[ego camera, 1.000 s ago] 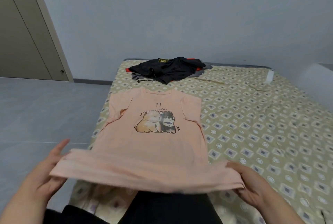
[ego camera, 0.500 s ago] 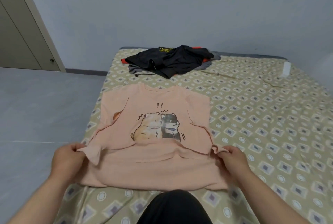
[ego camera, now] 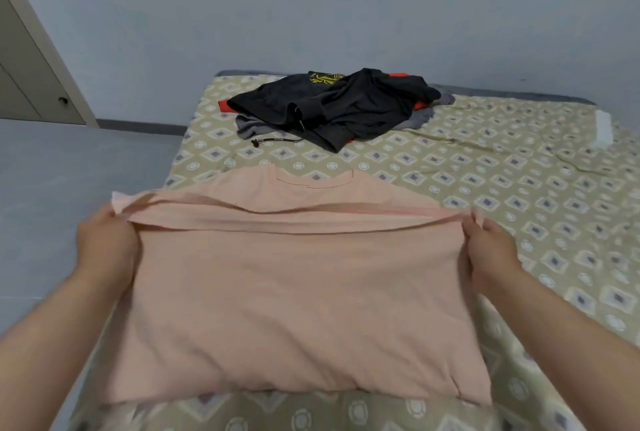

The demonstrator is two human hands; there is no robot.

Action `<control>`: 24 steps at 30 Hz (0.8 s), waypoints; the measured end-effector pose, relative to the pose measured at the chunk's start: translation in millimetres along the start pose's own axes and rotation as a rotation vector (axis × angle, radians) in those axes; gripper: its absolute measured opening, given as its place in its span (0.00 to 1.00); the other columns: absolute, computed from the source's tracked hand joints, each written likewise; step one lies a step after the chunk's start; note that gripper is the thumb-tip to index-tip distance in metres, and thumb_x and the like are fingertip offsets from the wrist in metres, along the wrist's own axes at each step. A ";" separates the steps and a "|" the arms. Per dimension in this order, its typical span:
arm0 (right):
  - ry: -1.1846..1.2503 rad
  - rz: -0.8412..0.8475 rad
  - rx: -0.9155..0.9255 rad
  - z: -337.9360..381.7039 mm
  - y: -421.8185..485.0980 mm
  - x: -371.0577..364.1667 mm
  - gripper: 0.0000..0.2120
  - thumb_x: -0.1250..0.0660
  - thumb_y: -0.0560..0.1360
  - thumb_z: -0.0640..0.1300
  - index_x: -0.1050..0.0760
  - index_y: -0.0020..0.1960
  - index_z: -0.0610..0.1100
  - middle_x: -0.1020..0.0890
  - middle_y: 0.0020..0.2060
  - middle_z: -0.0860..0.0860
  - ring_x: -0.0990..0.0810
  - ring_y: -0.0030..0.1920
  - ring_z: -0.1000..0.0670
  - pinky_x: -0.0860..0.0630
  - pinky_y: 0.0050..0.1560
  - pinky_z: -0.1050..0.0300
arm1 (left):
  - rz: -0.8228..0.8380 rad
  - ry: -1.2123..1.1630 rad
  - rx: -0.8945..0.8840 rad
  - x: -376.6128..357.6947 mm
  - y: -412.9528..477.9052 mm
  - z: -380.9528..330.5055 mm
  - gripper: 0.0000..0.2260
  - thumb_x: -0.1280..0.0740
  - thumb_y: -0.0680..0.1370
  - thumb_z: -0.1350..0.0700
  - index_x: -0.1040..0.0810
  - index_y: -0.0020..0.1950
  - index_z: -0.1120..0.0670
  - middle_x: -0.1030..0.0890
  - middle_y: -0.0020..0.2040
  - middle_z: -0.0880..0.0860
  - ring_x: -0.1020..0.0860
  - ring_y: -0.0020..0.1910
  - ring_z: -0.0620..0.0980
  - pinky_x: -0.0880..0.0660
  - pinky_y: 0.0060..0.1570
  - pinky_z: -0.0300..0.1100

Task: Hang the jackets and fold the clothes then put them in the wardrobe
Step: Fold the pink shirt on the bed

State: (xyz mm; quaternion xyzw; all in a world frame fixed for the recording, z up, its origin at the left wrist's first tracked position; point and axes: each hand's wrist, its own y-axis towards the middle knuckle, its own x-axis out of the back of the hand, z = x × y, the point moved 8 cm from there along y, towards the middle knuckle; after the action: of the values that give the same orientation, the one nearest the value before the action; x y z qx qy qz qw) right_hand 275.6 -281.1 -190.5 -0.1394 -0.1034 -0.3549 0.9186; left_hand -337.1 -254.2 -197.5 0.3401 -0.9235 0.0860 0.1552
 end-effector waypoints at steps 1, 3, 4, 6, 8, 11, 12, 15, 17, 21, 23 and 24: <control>0.011 0.003 -0.025 7.9 15.1 -9.6 0.06 0.32 0.78 0.46 0.20 0.43 0.48 0.18 0.40 0.57 0.21 0.42 0.55 0.27 0.49 0.59 | 0.036 0.106 -0.013 -16.6 12.7 -13.3 0.10 0.36 0.78 0.65 0.19 0.56 0.65 0.16 0.38 0.47 0.22 0.51 0.56 0.30 0.48 0.46; -0.069 -0.006 -0.011 34.6 43.4 -26.8 0.08 0.31 0.77 0.49 0.22 0.43 0.46 0.18 0.45 0.52 0.21 0.45 0.50 0.29 0.50 0.57 | 0.051 0.271 -0.008 -37.4 41.1 -36.8 0.11 0.40 0.79 0.66 0.22 0.55 0.71 0.17 0.53 0.64 0.23 0.57 0.65 0.30 0.50 0.51; -0.133 -0.013 -0.004 48.9 56.2 -33.2 0.09 0.31 0.77 0.51 0.21 0.47 0.45 0.18 0.49 0.50 0.22 0.48 0.47 0.29 0.51 0.57 | 0.052 0.296 0.032 -45.4 51.9 -47.1 0.15 0.41 0.82 0.60 0.23 0.59 0.70 0.21 0.59 0.67 0.24 0.61 0.66 0.29 0.55 0.52; -0.196 0.009 -0.036 69.1 76.3 -46.0 0.18 0.33 0.78 0.53 0.23 0.61 0.41 0.20 0.57 0.48 0.22 0.55 0.45 0.26 0.53 0.54 | 0.150 0.279 0.032 -68.8 67.6 -63.8 0.24 0.43 0.83 0.46 0.25 0.66 0.66 0.24 0.65 0.65 0.25 0.64 0.62 0.30 0.63 0.53; -0.244 0.110 -0.101 69.7 82.8 -59.0 0.25 0.37 0.80 0.56 0.29 0.70 0.41 0.25 0.60 0.49 0.25 0.60 0.43 0.26 0.53 0.52 | 0.286 0.264 0.007 -84.9 68.2 -63.9 0.21 0.42 0.83 0.47 0.23 0.61 0.64 0.22 0.57 0.62 0.24 0.56 0.57 0.28 0.59 0.54; -0.399 0.206 -0.123 39.3 61.8 -56.9 0.23 0.40 0.82 0.55 0.27 0.66 0.38 0.25 0.61 0.42 0.26 0.61 0.40 0.29 0.61 0.49 | 0.374 0.495 -0.086 -73.5 36.3 -30.4 0.19 0.41 0.82 0.49 0.21 0.51 0.65 0.20 0.51 0.67 0.21 0.51 0.65 0.26 0.52 0.54; -0.515 0.243 -0.133 20.4 46.5 -50.7 0.17 0.39 0.81 0.52 0.24 0.58 0.38 0.24 0.56 0.40 0.25 0.55 0.41 0.28 0.57 0.50 | 0.373 0.602 -0.087 -61.2 19.1 -12.1 0.19 0.41 0.80 0.47 0.21 0.51 0.63 0.20 0.50 0.67 0.21 0.51 0.66 0.25 0.52 0.54; -0.829 0.218 -0.125 -36.2 -9.8 -9.2 0.16 0.38 0.75 0.53 0.24 0.49 0.40 0.19 0.49 0.40 0.21 0.48 0.40 0.28 0.46 0.53 | 0.329 0.885 -0.069 -20.8 -36.6 38.5 0.19 0.38 0.76 0.44 0.23 0.54 0.59 0.20 0.53 0.64 0.23 0.52 0.66 0.26 0.51 0.52; -0.841 0.196 -0.115 -58.8 -42.5 14.0 0.21 0.39 0.76 0.57 0.24 0.50 0.38 0.19 0.47 0.41 0.21 0.45 0.40 0.30 0.43 0.53 | 0.286 0.865 -0.017 7.0 -64.1 59.8 0.21 0.36 0.75 0.41 0.24 0.52 0.59 0.21 0.51 0.62 0.23 0.49 0.64 0.28 0.45 0.50; -0.516 0.309 -0.370 -81.1 -80.3 27.1 0.13 0.31 0.74 0.49 0.24 0.51 0.40 0.19 0.45 0.41 0.20 0.42 0.42 0.23 0.41 0.53 | 0.371 0.438 0.274 28.9 -94.8 76.5 0.13 0.29 0.76 0.52 0.24 0.45 0.61 0.22 0.38 0.58 0.25 0.34 0.57 0.32 0.33 0.44; -0.332 0.338 -0.498 -79.3 -91.6 27.6 0.12 0.29 0.75 0.45 0.25 0.54 0.40 0.19 0.50 0.42 0.19 0.50 0.42 0.21 0.55 0.47 | 0.394 0.218 0.462 33.6 -108.0 75.6 0.11 0.31 0.79 0.56 0.27 0.39 0.59 0.27 0.29 0.56 0.31 0.25 0.53 0.37 0.27 0.39; -0.253 0.343 -0.545 -75.2 -97.5 28.2 0.10 0.30 0.77 0.44 0.26 0.54 0.41 0.19 0.50 0.42 0.20 0.51 0.42 0.21 0.54 0.46 | 0.392 0.099 0.550 35.6 -114.9 74.6 0.12 0.33 0.80 0.57 0.29 0.39 0.57 0.29 0.26 0.55 0.33 0.21 0.51 0.37 0.24 0.36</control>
State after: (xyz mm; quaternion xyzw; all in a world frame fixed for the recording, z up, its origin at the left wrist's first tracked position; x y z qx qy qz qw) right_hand 236.5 -392.6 -235.3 -0.4379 -0.0931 -0.1897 0.8738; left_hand -304.6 -382.0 -249.0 0.1805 -0.9049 0.3763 0.0830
